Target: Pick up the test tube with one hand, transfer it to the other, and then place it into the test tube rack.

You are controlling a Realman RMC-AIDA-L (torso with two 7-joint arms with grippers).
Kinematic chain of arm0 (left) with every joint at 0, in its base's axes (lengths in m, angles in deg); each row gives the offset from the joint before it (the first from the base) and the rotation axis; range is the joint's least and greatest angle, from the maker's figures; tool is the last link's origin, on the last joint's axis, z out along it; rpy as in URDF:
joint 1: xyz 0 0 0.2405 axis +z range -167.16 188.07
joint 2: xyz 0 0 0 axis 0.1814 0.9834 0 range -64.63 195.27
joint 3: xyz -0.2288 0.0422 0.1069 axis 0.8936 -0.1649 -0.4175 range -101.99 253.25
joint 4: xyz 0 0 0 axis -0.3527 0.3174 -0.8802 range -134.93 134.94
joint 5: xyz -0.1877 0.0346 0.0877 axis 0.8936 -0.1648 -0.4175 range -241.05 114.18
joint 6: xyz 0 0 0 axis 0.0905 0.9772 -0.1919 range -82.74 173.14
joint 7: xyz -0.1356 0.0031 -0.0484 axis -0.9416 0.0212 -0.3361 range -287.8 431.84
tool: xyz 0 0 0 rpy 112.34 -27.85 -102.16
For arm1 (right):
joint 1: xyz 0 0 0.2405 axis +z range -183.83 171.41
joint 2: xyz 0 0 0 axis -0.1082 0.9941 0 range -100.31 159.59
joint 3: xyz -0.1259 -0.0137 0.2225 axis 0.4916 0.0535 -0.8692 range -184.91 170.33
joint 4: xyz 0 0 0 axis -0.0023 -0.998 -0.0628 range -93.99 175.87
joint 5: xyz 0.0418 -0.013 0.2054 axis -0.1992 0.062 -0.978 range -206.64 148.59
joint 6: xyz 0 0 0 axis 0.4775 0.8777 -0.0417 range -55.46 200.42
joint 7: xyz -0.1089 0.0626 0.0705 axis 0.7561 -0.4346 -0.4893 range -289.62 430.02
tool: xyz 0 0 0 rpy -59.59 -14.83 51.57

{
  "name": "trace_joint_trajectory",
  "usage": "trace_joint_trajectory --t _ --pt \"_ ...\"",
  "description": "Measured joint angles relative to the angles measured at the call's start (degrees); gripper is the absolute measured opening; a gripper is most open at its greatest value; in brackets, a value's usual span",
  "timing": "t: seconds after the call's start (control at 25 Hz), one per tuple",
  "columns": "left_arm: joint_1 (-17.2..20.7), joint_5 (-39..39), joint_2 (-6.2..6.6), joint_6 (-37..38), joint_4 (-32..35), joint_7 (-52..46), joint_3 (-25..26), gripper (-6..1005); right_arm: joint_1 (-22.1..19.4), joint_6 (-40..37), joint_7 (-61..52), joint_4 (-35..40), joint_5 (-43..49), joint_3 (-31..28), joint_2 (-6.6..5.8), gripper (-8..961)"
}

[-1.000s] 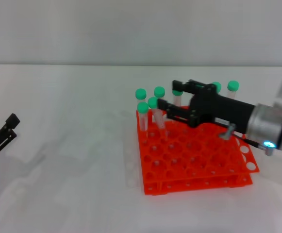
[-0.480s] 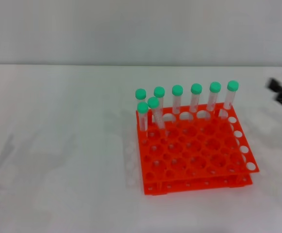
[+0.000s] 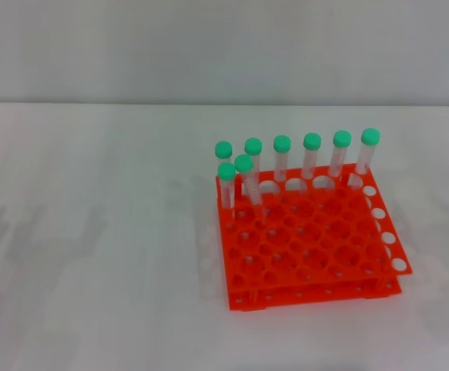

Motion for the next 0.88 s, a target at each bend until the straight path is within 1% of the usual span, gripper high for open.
trace_joint_trajectory --t 0.16,0.36,0.52,0.64,0.88 --pt "0.2 2.5 -0.06 -0.1 1.6 0.7 0.0 879 0.3 0.2 4.2 -1.5 0.0 -2.0 0.06 652" --pt "0.4 4.4 -0.08 0.0 4.2 1.0 0.0 879 0.4 0.5 6.3 -2.1 0.0 -4.1 0.0 652" --pt "0.4 6.8 -0.12 -1.3 6.2 2.3 0.0 879 0.8 0.9 9.2 -2.6 -0.1 -4.7 0.02 652" --pt "0.4 6.9 -0.13 -1.5 6.6 2.9 -0.1 879 1.1 1.2 10.4 -2.6 -0.1 -4.7 0.05 652" --pt "-1.1 7.9 -0.1 -4.1 7.3 4.7 0.0 879 2.1 0.9 10.0 -4.6 -0.2 -4.8 0.31 652"
